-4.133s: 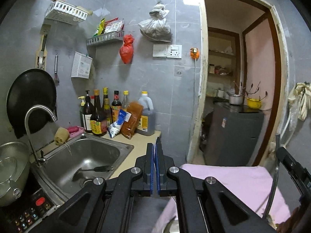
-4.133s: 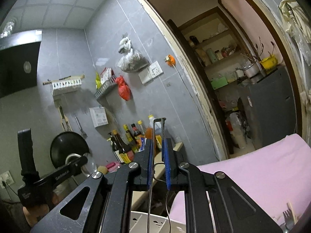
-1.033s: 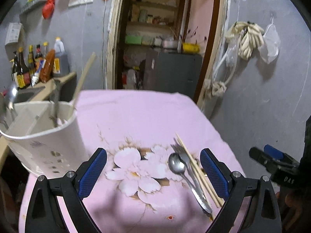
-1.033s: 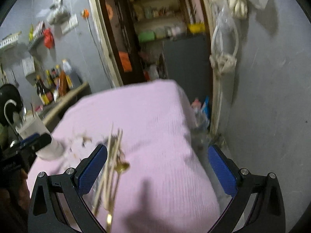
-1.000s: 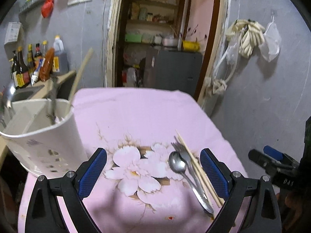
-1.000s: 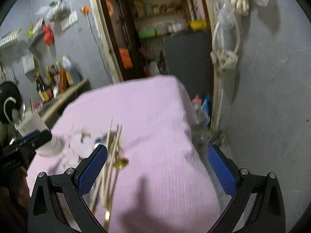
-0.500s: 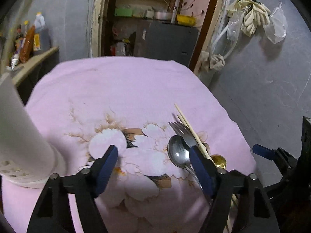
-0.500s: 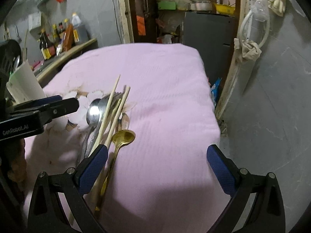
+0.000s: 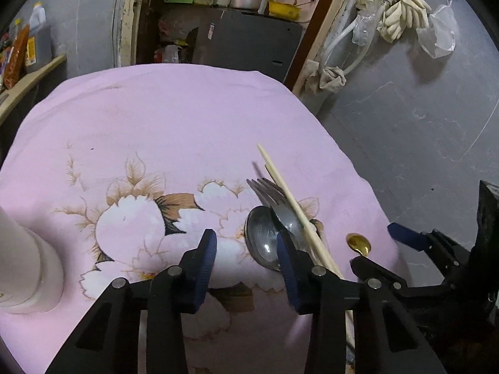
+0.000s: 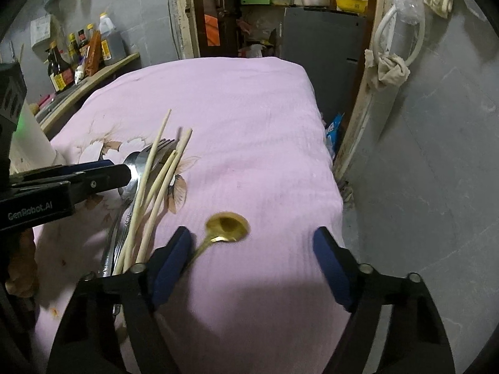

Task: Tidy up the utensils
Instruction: 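Close the right gripper on the gold spoon while the left gripper grasps a silver spoon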

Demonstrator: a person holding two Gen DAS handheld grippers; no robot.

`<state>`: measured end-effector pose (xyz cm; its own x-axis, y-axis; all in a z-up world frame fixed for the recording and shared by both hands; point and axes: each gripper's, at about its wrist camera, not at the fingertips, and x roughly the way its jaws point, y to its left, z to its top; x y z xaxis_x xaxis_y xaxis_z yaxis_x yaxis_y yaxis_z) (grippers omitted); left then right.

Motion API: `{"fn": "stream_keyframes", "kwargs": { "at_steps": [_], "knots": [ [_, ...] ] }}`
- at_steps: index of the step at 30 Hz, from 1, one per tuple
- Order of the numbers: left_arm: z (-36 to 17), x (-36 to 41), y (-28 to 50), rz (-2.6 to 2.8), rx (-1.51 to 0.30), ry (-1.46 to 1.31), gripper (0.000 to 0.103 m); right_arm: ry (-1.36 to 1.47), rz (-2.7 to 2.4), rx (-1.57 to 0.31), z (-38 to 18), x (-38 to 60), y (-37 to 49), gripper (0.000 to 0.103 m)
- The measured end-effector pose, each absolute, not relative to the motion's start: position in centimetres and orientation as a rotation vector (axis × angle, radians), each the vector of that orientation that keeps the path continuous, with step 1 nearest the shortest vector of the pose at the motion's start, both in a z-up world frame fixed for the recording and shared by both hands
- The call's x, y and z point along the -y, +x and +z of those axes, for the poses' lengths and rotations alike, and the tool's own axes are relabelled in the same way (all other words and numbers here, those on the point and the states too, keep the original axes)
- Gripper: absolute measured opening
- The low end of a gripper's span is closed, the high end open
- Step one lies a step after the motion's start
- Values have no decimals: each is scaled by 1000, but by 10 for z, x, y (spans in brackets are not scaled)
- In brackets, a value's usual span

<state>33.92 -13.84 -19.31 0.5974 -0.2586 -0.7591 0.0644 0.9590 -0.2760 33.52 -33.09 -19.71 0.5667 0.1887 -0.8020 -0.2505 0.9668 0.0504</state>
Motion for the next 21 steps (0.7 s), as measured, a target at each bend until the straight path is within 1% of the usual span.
{"fn": "stream_keyframes", "kwargs": {
  "at_steps": [2,8,10,12,15,17,21],
  "knots": [
    [-194,139,342,-201,-919,-236,32,-52,258,-945,-197,335,339,61],
    [-196,148,353,-253,-951,-228,24,-10,274,-976,-201,343,340,58],
    [-196,150,355,-253,-957,-224,19,-9,274,-972,-201,344,337,58],
    [-196,150,356,-244,-960,-220,10,0,271,-974,-200,344,335,58],
    [-197,148,357,-241,-965,-242,9,29,269,-982,-201,347,331,57],
    [-197,148,356,-236,-967,-245,9,45,264,-983,-201,349,328,55],
    [-193,150,351,-216,-960,-226,7,76,256,-995,-201,353,326,46]
  ]
}}
